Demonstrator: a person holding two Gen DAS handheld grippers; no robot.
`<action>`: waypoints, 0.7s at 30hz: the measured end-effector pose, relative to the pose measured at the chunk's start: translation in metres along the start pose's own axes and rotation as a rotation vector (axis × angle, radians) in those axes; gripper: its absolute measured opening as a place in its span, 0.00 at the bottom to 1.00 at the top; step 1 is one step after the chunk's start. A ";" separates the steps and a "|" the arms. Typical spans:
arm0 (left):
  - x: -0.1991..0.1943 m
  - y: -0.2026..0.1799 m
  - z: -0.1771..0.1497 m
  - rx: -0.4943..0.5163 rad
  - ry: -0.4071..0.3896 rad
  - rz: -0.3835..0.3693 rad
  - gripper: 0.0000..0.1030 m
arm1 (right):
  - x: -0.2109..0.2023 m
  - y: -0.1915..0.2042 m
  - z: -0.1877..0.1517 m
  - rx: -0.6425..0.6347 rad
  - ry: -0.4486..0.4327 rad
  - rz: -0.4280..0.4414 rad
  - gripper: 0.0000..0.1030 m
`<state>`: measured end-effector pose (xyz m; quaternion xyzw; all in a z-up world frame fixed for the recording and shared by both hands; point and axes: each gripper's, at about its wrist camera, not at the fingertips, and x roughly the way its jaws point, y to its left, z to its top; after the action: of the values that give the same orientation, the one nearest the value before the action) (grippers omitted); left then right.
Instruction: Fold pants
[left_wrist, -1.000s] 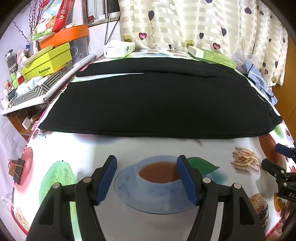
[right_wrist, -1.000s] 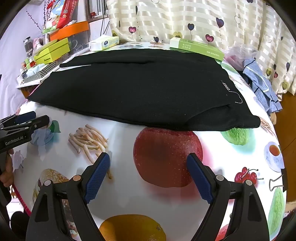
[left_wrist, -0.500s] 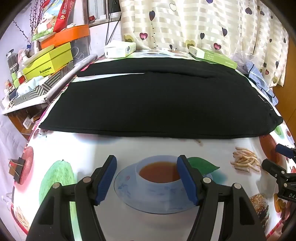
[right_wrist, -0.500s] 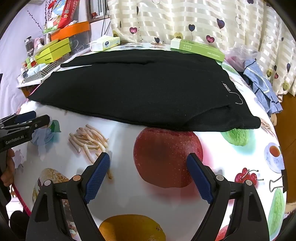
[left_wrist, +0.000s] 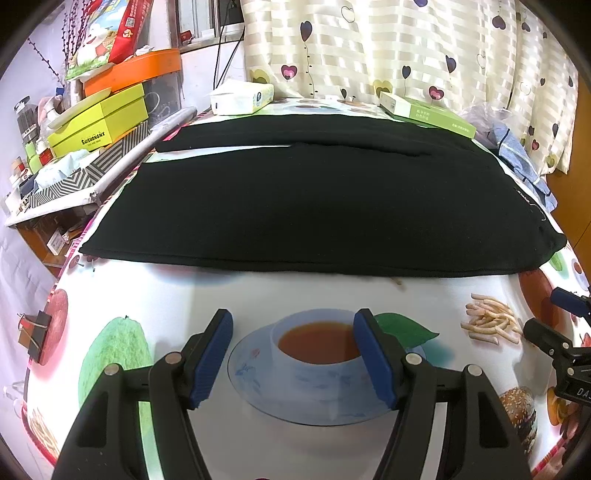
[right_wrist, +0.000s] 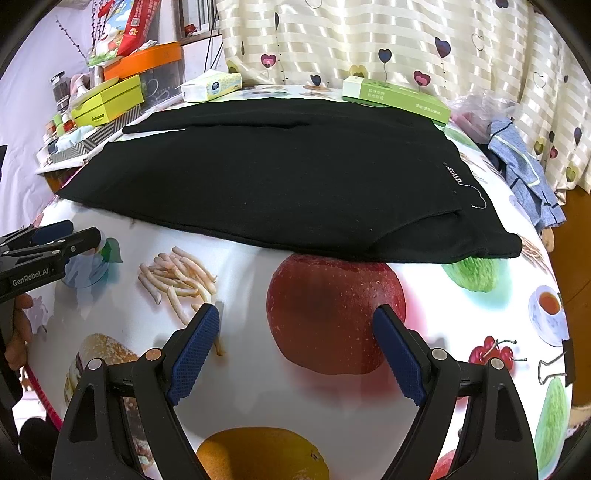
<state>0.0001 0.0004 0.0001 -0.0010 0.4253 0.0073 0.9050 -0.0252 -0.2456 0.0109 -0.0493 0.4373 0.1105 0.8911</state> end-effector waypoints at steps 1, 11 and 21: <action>0.000 0.000 0.000 0.000 0.001 0.000 0.68 | 0.001 0.001 0.001 0.000 -0.001 0.000 0.83; 0.001 0.001 0.000 0.000 0.000 0.000 0.68 | 0.002 0.002 0.001 -0.001 -0.001 0.001 0.83; 0.001 0.001 -0.001 -0.008 0.002 0.008 0.68 | 0.002 0.001 0.001 -0.002 0.000 0.000 0.83</action>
<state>0.0003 0.0016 -0.0012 -0.0028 0.4262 0.0125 0.9045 -0.0236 -0.2443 0.0099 -0.0500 0.4370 0.1108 0.8912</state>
